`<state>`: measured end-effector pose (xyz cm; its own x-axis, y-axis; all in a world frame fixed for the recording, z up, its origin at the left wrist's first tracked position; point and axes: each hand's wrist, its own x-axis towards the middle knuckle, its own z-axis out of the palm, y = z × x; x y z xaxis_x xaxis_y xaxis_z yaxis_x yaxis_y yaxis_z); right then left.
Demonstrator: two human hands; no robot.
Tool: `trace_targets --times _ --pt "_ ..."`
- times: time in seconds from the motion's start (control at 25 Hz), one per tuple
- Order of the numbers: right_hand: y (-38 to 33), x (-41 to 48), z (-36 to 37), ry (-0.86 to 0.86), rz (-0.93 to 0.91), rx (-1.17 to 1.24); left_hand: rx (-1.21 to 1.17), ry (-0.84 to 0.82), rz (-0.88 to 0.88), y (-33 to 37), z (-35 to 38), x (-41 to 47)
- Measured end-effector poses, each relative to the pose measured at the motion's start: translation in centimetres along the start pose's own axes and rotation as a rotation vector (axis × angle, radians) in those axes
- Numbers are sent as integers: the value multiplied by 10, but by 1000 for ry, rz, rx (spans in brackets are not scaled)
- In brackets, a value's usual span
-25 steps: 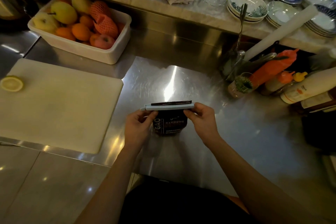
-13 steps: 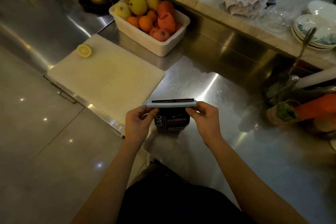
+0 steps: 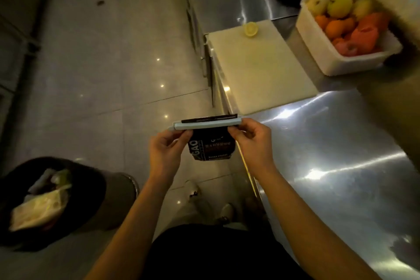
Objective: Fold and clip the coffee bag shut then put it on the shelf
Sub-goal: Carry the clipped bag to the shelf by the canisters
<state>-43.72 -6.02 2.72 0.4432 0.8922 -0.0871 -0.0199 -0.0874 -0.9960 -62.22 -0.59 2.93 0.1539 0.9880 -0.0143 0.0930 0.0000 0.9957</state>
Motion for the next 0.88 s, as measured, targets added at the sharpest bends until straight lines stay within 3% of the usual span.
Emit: trace_targets --times 0.08,0.44,0.88 --pt "-2 -8 38 -155 2 -16 -3 161 -5 0 -39 -24" --pt "-15 -73 169 -509 -69 -28 -21 556 11 -10 -164 -113" --pt "-2 -260 391 -999 -78 -70 -94 1072 28 -34 -377 -300"
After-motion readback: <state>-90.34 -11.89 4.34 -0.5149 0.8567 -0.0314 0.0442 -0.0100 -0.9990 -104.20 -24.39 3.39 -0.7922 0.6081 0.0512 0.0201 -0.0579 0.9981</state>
